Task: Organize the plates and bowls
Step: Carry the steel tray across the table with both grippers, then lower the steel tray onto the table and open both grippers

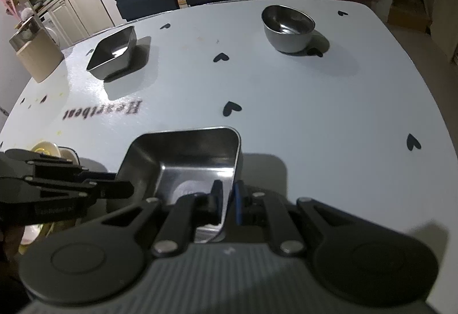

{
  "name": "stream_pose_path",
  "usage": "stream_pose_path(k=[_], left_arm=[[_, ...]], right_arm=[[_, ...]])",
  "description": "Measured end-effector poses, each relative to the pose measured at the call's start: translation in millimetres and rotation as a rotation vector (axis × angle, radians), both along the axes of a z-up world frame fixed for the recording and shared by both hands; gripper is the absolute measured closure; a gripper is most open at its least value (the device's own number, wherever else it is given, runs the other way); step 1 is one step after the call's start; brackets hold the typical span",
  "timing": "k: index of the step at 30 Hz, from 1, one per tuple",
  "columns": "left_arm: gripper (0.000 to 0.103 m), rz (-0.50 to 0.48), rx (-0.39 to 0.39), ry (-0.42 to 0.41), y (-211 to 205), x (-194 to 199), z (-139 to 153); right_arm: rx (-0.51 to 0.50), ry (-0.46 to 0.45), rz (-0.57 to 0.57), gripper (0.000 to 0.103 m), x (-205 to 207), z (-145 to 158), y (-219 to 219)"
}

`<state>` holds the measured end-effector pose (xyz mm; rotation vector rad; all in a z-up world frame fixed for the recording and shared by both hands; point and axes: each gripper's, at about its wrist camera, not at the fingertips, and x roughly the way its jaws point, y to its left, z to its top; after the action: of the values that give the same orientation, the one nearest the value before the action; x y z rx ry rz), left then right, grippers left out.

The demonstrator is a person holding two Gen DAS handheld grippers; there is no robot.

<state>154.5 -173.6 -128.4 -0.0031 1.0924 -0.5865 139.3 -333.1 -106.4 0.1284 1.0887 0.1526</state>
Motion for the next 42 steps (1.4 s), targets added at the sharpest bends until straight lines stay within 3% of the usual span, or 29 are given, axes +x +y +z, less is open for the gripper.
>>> stream_pose_path(k=[17,34,37,41,42], left_arm=[[0.089,-0.037,-0.009,-0.011,-4,-1,1],[0.088,-0.035,-0.017,-0.002,0,-6,2],[0.084,-0.028,-0.016,-0.002,2,-5,3],[0.07,-0.014,-0.02,-0.012,5,-4,7],[0.064,-0.012,-0.023,-0.014,6,-4,8]], right_arm=[[-0.032,0.053,0.002,0.093,1,-15,-4],[-0.027,0.035,0.0,0.094,0,-18,-6],[-0.014,0.03,0.004,0.089,-2,-17,-7],[-0.011,0.016,0.004,0.063,-6,-12,-8],[-0.013,0.013,0.005,0.061,-7,-11,-8]])
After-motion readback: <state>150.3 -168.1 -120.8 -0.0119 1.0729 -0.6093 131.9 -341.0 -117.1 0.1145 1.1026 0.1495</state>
